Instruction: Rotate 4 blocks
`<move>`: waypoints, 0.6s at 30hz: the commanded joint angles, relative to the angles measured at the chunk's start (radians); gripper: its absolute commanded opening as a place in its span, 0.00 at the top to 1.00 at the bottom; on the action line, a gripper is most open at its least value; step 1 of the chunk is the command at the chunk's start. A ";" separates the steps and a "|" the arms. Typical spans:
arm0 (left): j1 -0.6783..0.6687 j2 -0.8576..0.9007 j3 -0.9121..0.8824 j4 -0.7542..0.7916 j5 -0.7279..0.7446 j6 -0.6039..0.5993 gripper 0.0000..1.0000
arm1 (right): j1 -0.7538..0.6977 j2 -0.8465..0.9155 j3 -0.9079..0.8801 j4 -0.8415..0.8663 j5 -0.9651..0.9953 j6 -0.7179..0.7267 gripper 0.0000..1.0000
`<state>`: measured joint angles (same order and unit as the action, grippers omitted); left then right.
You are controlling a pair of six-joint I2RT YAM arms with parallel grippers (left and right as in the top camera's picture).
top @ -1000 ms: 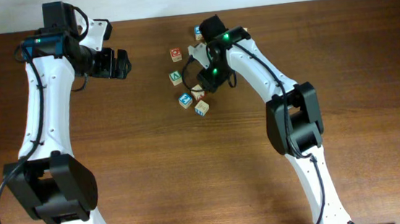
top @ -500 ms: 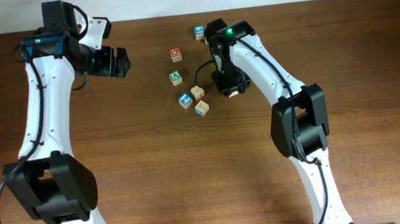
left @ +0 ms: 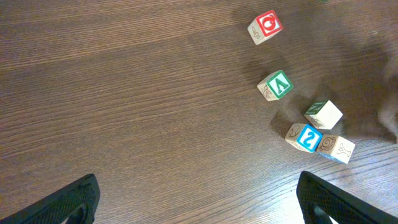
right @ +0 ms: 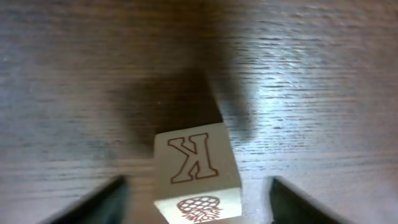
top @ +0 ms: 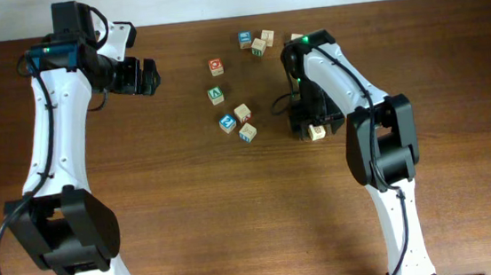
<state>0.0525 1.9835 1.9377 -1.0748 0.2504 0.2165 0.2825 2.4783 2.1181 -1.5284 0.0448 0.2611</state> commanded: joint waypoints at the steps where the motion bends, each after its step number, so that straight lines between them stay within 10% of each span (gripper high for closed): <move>1: 0.000 0.003 0.025 -0.003 -0.003 -0.013 0.01 | 0.004 -0.030 0.053 -0.013 -0.009 -0.039 0.20; 7: 0.001 0.003 0.025 0.011 -0.042 -0.130 0.04 | 0.051 -0.030 0.309 0.083 -0.320 -0.005 0.40; 10: 0.008 0.003 0.025 0.001 -0.257 -0.388 0.04 | 0.174 -0.017 0.217 0.208 -0.146 0.301 0.46; 18: 0.019 0.003 0.025 -0.027 -0.274 -0.403 0.02 | 0.280 -0.016 -0.021 0.432 -0.032 0.527 0.57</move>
<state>0.0677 1.9835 1.9381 -1.0931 -0.0067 -0.1661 0.5739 2.4420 2.1437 -1.0904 -0.0422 0.7376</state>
